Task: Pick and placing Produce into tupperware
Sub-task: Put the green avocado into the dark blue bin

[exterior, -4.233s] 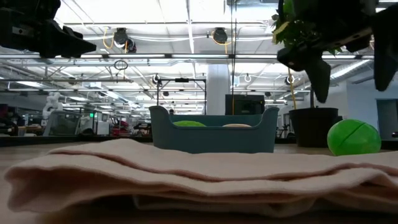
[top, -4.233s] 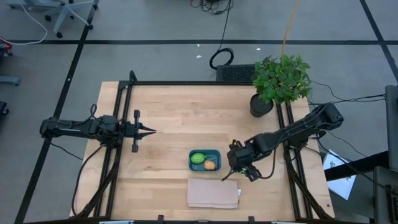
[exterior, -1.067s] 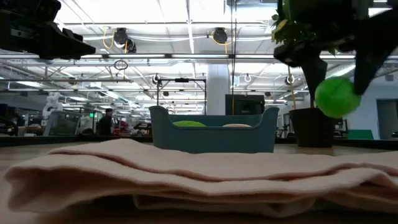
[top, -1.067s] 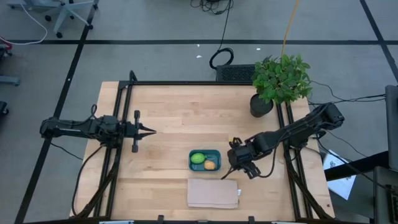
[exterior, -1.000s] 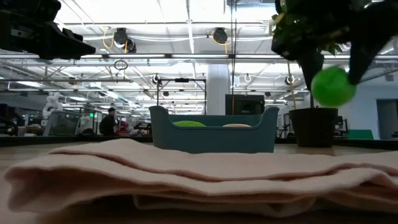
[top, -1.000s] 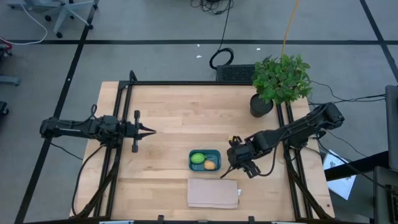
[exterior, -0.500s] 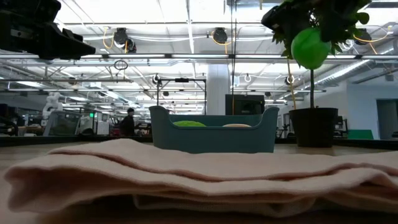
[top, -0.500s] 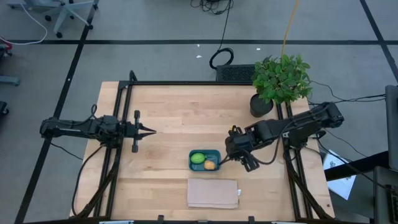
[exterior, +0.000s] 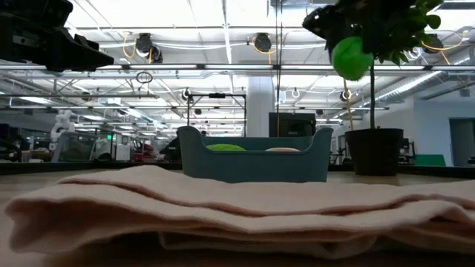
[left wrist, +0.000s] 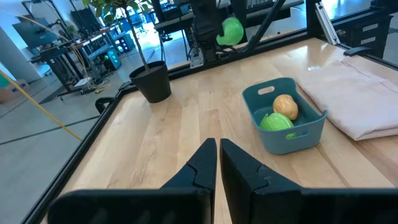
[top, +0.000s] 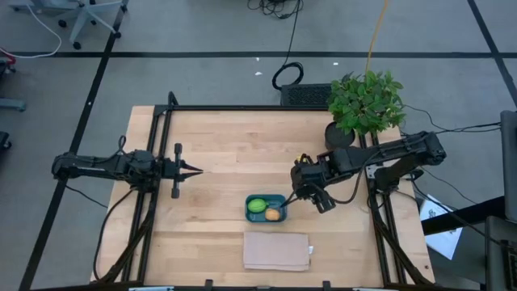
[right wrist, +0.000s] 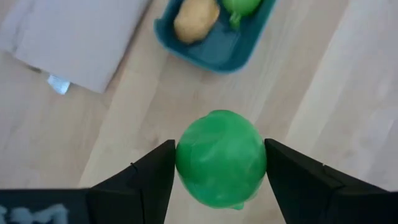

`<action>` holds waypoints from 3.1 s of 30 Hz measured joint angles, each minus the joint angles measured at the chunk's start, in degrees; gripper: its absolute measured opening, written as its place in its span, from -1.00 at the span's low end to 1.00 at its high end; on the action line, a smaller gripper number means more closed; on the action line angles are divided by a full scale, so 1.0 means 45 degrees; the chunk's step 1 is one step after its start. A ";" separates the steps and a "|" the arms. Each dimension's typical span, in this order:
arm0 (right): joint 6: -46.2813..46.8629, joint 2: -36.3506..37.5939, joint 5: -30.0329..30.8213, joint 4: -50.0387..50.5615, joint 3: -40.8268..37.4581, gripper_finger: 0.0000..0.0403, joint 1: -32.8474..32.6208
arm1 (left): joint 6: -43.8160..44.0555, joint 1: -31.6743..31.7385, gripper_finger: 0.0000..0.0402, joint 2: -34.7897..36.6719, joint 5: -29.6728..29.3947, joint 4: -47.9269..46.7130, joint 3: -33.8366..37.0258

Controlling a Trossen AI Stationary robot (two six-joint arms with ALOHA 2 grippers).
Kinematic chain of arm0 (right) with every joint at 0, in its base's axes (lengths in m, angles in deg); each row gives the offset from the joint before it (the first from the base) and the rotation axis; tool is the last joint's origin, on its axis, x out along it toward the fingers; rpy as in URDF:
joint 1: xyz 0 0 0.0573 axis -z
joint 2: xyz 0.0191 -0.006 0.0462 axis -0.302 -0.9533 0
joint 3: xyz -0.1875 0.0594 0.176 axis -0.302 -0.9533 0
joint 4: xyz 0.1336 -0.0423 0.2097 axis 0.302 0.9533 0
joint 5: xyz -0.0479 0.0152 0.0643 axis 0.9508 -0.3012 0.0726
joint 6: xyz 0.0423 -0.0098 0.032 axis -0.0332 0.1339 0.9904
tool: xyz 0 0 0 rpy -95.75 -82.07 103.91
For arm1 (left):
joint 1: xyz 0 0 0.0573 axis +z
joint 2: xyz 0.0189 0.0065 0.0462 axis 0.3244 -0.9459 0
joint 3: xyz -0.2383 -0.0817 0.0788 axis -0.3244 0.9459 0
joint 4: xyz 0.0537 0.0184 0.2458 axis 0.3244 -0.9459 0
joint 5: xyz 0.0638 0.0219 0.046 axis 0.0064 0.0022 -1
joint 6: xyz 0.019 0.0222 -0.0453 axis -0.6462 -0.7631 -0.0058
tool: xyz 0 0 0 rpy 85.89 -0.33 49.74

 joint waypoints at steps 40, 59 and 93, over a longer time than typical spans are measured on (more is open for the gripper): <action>-0.1794 -0.3110 -0.1166 -0.3777 0.2730 0.11 0.0130 | 0.0000 -0.0001 -0.87 0.0005 0.0003 -0.0005 0.0000; -0.3616 -0.5881 -0.2831 -0.4048 0.4107 0.11 0.0484 | 0.0005 0.0004 -0.87 0.0005 0.0012 -0.0034 0.0000; -0.8031 -0.6368 -0.2727 -0.6548 0.2088 0.11 -0.0048 | -0.0019 0.0001 -0.87 -0.0005 0.0012 -0.0257 0.0000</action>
